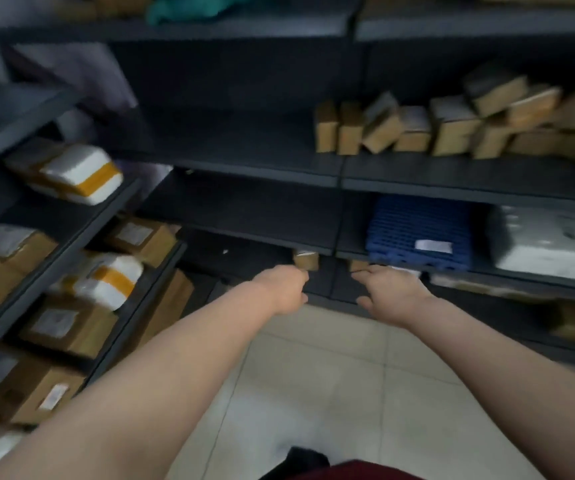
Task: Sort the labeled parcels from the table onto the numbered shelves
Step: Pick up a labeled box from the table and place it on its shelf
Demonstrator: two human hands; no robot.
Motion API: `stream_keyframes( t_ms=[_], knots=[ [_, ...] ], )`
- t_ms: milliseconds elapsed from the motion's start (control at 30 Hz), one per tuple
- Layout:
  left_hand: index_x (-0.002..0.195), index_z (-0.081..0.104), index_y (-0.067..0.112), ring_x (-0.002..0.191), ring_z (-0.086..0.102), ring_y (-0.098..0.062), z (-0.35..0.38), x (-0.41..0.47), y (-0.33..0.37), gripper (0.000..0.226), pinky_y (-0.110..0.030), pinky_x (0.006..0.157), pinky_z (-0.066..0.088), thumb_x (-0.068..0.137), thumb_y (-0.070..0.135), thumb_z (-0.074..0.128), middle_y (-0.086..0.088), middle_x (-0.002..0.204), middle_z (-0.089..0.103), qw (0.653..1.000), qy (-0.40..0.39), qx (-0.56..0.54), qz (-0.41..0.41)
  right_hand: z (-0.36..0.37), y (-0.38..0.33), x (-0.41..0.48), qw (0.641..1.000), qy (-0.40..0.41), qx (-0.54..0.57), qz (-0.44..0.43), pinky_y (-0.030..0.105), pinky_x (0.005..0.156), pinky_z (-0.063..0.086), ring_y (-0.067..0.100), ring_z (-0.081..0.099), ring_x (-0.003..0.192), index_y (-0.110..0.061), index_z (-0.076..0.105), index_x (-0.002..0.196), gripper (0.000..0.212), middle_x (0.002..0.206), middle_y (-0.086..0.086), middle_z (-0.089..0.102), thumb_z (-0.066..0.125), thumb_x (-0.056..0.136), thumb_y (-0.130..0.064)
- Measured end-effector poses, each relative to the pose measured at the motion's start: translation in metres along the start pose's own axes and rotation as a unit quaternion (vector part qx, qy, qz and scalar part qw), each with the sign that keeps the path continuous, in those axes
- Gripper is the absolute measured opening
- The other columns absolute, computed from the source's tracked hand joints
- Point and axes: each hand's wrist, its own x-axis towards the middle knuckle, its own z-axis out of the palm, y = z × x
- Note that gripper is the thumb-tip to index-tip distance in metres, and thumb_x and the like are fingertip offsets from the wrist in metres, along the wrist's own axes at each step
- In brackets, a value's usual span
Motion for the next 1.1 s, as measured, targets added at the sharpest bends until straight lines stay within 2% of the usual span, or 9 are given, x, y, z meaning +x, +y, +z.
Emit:
stream_keyframes(
  t_ms=[167, 267, 333, 433, 600, 733, 867, 967, 1100],
  knots=[
    [0.139, 0.048, 0.012, 0.125, 0.049, -0.028, -0.019, 0.021, 0.154, 0.046, -0.041, 0.102, 0.043, 0.098, 0.032, 0.050, -0.009, 0.139, 0.051, 0.991, -0.004, 0.067, 0.120, 0.019, 0.109, -0.113, 0.988, 0.019, 0.056, 0.146, 0.041, 0.100, 0.042, 0.026, 0.045, 0.127, -0.022, 0.041, 0.140, 0.047, 0.141, 0.005, 0.045, 0.048, 0.096, -0.038],
    [0.131, 0.052, 0.013, 0.114, 0.055, -0.028, -0.015, 0.027, 0.256, 0.039, -0.040, 0.093, 0.048, 0.098, 0.032, 0.049, -0.010, 0.131, 0.055, 0.976, -0.024, 0.111, 0.187, 0.037, 0.172, -0.190, 0.970, 0.024, 0.087, 0.224, 0.044, 0.101, 0.041, 0.027, 0.045, 0.128, -0.023, 0.039, 0.142, 0.049, 0.142, 0.005, 0.044, 0.048, 0.096, -0.038],
    [0.136, 0.049, 0.013, 0.119, 0.053, -0.029, -0.011, 0.028, 0.325, 0.042, -0.042, 0.096, 0.047, 0.098, 0.032, 0.049, -0.010, 0.136, 0.052, 0.962, -0.024, 0.140, 0.233, 0.048, 0.210, -0.242, 0.955, 0.034, 0.108, 0.273, 0.044, 0.102, 0.040, 0.026, 0.044, 0.129, -0.024, 0.038, 0.143, 0.050, 0.143, 0.004, 0.043, 0.048, 0.096, -0.039],
    [0.138, 0.048, 0.015, 0.126, 0.049, -0.029, -0.007, 0.021, 0.422, 0.044, -0.044, 0.102, 0.043, 0.098, 0.034, 0.049, -0.009, 0.140, 0.049, 0.941, -0.014, 0.155, 0.301, 0.063, 0.259, -0.313, 0.927, 0.060, 0.133, 0.346, 0.042, 0.100, 0.041, 0.026, 0.046, 0.127, -0.026, 0.040, 0.142, 0.048, 0.142, 0.002, 0.044, 0.047, 0.096, -0.041],
    [0.144, 0.042, 0.017, 0.129, 0.047, -0.027, 0.003, 0.004, 0.552, 0.050, -0.039, 0.102, 0.042, 0.098, 0.034, 0.050, -0.007, 0.144, 0.047, 0.902, -0.026, 0.195, 0.385, 0.085, 0.310, -0.416, 0.873, 0.086, 0.169, 0.448, 0.039, 0.095, 0.043, 0.024, 0.048, 0.126, -0.029, 0.038, 0.144, 0.049, 0.138, 0.000, 0.047, 0.046, 0.096, -0.039],
    [0.146, 0.039, 0.018, 0.131, 0.045, -0.027, 0.005, -0.002, 0.641, 0.051, -0.038, 0.102, 0.041, 0.099, 0.034, 0.049, -0.006, 0.146, 0.045, 0.872, -0.022, 0.215, 0.440, 0.104, 0.346, -0.484, 0.822, 0.112, 0.187, 0.526, 0.041, 0.095, 0.046, 0.024, 0.051, 0.123, -0.028, 0.045, 0.137, 0.046, 0.135, 0.000, 0.049, 0.049, 0.093, -0.043],
    [0.146, 0.039, 0.018, 0.131, 0.046, -0.026, 0.011, 0.001, 0.724, 0.051, -0.040, 0.103, 0.043, 0.099, 0.035, 0.049, -0.005, 0.147, 0.045, 0.842, -0.026, 0.224, 0.490, 0.117, 0.385, -0.537, 0.775, 0.118, 0.198, 0.589, 0.041, 0.096, 0.046, 0.025, 0.050, 0.125, -0.025, 0.046, 0.137, 0.046, 0.139, 0.001, 0.048, 0.049, 0.093, -0.039],
    [0.147, 0.038, 0.018, 0.129, 0.047, -0.027, 0.010, 0.007, 0.783, 0.052, -0.041, 0.100, 0.045, 0.099, 0.035, 0.051, -0.007, 0.146, 0.045, 0.818, -0.030, 0.230, 0.527, 0.120, 0.421, -0.564, 0.742, 0.120, 0.209, 0.626, 0.040, 0.100, 0.044, 0.023, 0.046, 0.130, -0.027, 0.039, 0.144, 0.053, 0.145, -0.001, 0.043, 0.051, 0.094, -0.041],
    [0.144, 0.041, 0.019, 0.128, 0.048, -0.027, 0.000, 0.030, 0.858, 0.050, -0.042, 0.101, 0.044, 0.098, 0.035, 0.053, -0.007, 0.144, 0.048, 0.790, -0.036, 0.225, 0.569, 0.118, 0.475, -0.582, 0.701, 0.123, 0.217, 0.668, 0.036, 0.097, 0.044, 0.022, 0.046, 0.129, -0.028, 0.038, 0.144, 0.054, 0.144, -0.002, 0.045, 0.052, 0.094, -0.041]
  ],
)
